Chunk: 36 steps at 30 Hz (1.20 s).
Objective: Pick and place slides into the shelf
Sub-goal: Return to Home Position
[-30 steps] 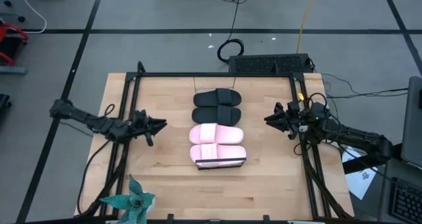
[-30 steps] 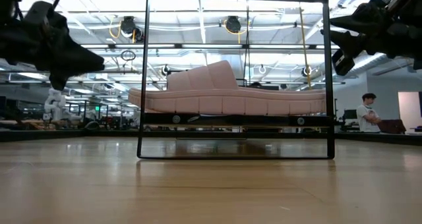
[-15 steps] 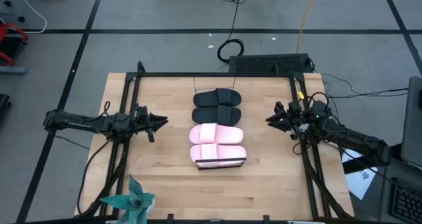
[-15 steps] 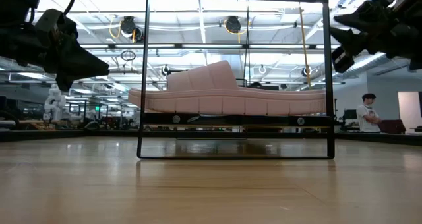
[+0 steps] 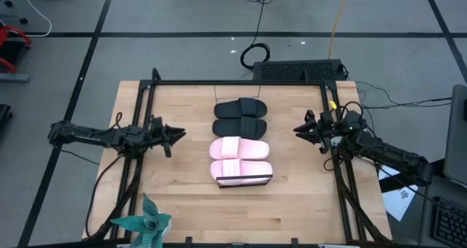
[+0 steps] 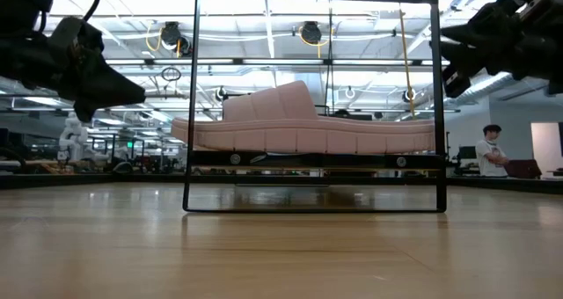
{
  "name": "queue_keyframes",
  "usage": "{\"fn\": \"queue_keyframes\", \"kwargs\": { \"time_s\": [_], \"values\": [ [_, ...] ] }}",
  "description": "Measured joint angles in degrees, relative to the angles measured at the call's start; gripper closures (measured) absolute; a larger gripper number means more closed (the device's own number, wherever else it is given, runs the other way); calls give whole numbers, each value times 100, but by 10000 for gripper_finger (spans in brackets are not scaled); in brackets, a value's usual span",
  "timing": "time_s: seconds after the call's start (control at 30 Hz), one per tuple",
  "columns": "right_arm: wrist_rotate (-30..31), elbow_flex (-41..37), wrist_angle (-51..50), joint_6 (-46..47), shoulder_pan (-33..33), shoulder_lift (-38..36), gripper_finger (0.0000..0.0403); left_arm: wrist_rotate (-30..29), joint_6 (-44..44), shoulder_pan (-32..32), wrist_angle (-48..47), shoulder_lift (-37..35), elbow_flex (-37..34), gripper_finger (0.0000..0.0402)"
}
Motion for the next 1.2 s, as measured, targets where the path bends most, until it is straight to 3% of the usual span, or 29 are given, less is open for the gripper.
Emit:
{"fn": "queue_keyframes", "kwargs": {
  "time_s": [0.2,0.33,0.63,0.9,1.2],
  "values": [
    [1556,0,-854,-789,0,3,310,-664,23,1,-93,19,2,314],
    [2382,0,-1266,-1162,0,4,310,-807,-33,1,-95,20,2,314],
    [2481,-29,-1682,-1158,43,4,310,-921,-75,2,-97,324,2,314],
    [2522,-61,-1088,-971,837,-9,310,-921,-385,0,-99,780,2,314],
    [4232,-61,-1262,-1101,2134,-7,310,-1243,-365,0,47,829,0,314]
  ]
}}
